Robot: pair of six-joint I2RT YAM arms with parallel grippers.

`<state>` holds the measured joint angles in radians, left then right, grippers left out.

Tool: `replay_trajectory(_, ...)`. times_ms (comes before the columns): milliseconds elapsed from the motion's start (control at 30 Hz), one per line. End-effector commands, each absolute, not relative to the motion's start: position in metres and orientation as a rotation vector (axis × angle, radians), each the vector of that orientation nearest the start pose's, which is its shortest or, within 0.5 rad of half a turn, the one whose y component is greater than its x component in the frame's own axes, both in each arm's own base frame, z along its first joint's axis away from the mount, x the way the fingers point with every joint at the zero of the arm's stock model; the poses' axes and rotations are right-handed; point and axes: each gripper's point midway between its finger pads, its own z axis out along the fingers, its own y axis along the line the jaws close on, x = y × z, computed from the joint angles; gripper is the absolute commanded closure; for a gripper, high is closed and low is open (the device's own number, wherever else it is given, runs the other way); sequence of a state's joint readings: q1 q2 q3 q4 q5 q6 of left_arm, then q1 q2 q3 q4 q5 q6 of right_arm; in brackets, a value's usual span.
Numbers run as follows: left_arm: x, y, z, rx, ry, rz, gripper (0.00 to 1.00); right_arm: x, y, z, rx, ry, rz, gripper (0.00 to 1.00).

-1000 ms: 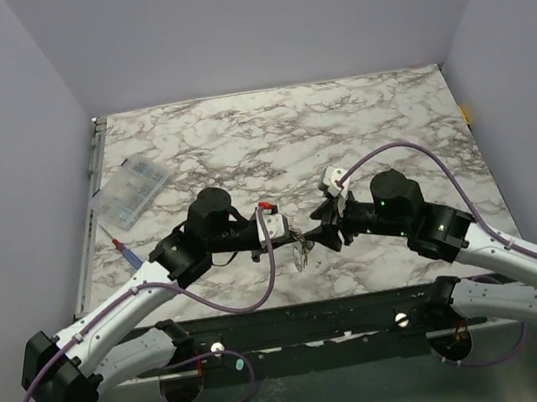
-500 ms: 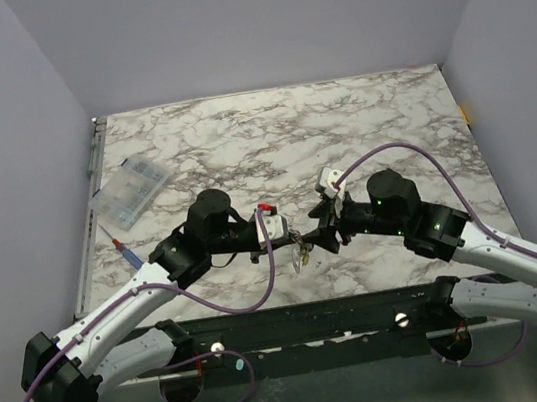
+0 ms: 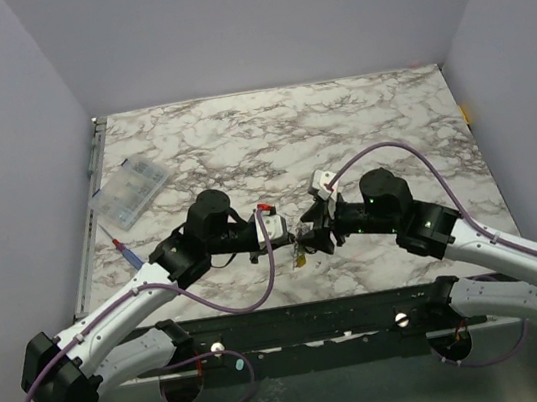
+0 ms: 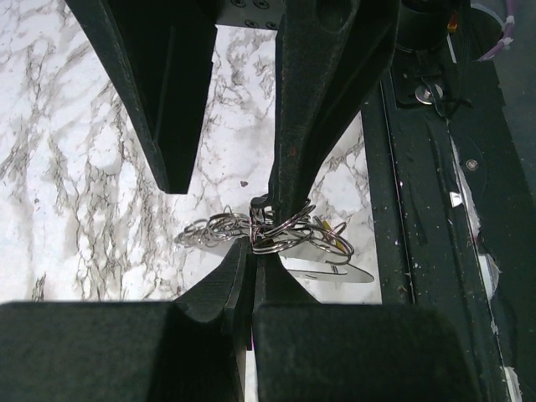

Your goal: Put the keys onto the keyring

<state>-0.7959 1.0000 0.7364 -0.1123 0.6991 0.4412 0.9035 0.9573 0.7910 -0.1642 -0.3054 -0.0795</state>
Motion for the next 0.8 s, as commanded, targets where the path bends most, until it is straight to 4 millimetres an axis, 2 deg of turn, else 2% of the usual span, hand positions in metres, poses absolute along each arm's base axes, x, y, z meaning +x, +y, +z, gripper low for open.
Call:
replay_trajectory(0,0.14,-0.308,0.244,1.484,1.102,-0.97,1.0,0.167,0.31,0.243,-1.135,1.542,0.897,0.46)
replay_trajectory(100,0.139,-0.307,0.243,1.484,1.103,-0.975,1.0,0.166,0.311,0.24,-1.148,1.541,0.905,0.56)
replay_trajectory(233,0.139,-0.308,0.247,1.476,1.084,-0.972,1.0,0.165,0.311,0.239,-1.16,1.541,0.906,0.89)
replay_trajectory(300,0.139,-0.308,0.247,1.474,1.084,-0.972,1.0,0.165,0.31,0.239,-1.161,1.541,0.901,0.99)
replay_trajectory(567,0.141,-0.307,0.247,1.464,1.088,-0.96,1.0,0.159,0.305,0.244,-1.167,1.52,0.907,0.99)
replay_trajectory(767,0.138,-0.307,0.249,1.469,1.078,-0.977,0.92,0.151,0.309,0.244,-1.205,1.504,0.956,0.99)
